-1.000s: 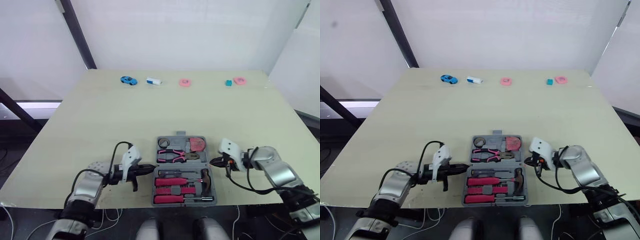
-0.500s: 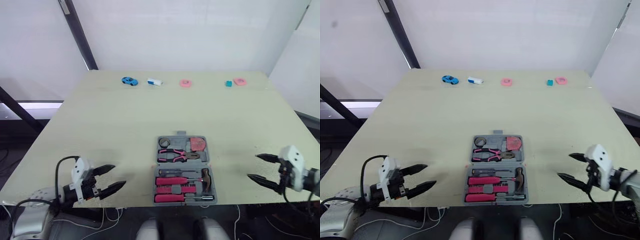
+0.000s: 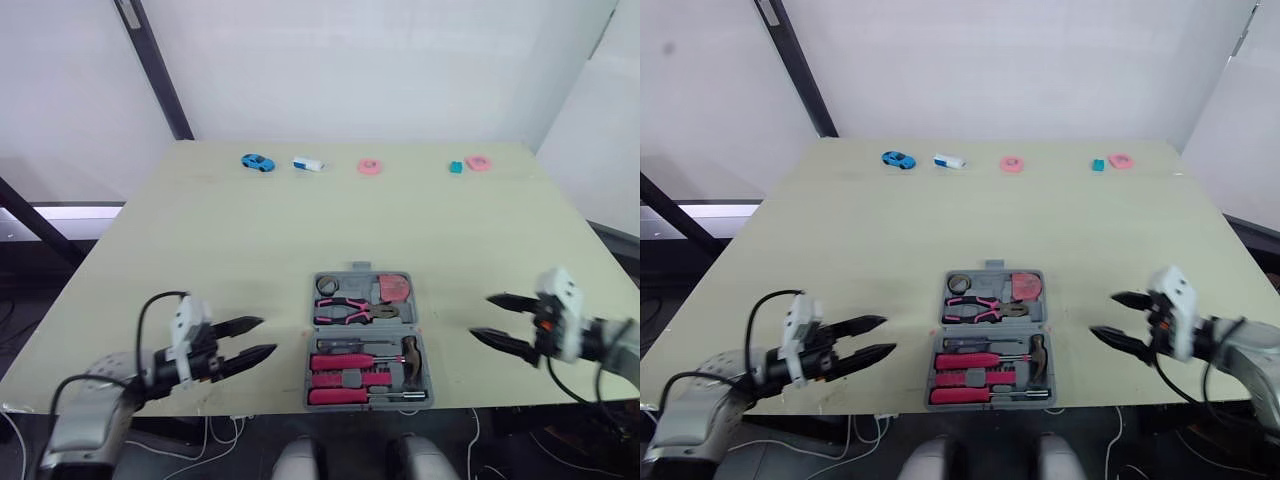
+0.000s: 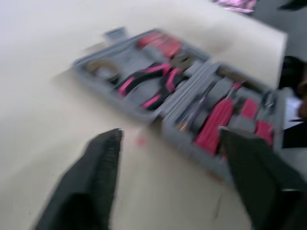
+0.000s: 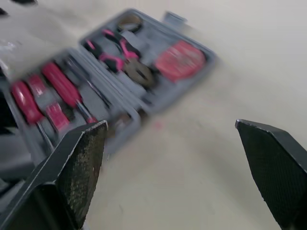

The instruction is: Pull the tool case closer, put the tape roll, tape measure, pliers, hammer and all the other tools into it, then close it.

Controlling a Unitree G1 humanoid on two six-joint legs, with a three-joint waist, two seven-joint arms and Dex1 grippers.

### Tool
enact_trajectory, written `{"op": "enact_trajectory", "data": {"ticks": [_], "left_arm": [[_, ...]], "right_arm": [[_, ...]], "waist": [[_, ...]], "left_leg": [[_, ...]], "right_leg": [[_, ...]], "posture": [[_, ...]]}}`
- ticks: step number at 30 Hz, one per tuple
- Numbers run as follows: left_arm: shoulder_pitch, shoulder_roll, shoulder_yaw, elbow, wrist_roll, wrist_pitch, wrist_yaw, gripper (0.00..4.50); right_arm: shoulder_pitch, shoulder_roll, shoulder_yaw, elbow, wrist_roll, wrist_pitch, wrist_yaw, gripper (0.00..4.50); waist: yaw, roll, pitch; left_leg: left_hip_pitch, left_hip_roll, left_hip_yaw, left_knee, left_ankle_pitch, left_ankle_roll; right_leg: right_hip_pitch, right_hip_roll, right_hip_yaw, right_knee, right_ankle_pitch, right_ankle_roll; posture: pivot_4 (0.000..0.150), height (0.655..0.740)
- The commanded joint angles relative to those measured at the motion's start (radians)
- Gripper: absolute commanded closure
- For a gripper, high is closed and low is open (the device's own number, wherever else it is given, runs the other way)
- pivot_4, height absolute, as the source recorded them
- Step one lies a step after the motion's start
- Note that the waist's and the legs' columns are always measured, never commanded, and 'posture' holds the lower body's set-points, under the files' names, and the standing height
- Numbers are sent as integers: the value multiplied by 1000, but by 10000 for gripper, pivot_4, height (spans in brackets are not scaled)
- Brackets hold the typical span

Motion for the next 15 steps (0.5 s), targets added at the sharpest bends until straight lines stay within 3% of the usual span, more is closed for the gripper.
{"op": "enact_trajectory", "data": {"ticks": [1, 4, 5, 15], "left_arm": [[-24, 1, -39, -16, 7, -10, -22, 28647], [-90, -33, -136, 23, 54, -51, -51, 43067], [-109, -43, -170, 42, 77, -74, -66, 44276], [-187, -108, -319, 197, 204, -247, -120, 44276]], "right_arm": [[-83, 1, 52, 40, -13, 90, -41, 0], [-234, 34, 167, 184, -33, 158, -6, 0], [-280, 45, 202, 232, -38, 176, 18, 0], [-583, 174, 360, 699, -131, 232, 113, 0]], "waist": [[3, 0, 0], [7, 0, 0], [5, 0, 0], [1, 0, 0]], "left_leg": [[0, 0, 0, 0, 0, 0], [-2, 0, -1, -1, 0, 0], [-1, 0, 0, 0, 0, 0], [-2, 0, 0, 0, 0, 0]], "right_leg": [[0, 0, 0, 0, 0, 0], [0, 0, -1, -2, 0, 0], [0, 0, 0, -2, 0, 1], [0, 2, 0, -1, 2, 3]], "posture": [[1500, 7400], [1500, 7400], [1500, 7400], [1500, 7400]]}}
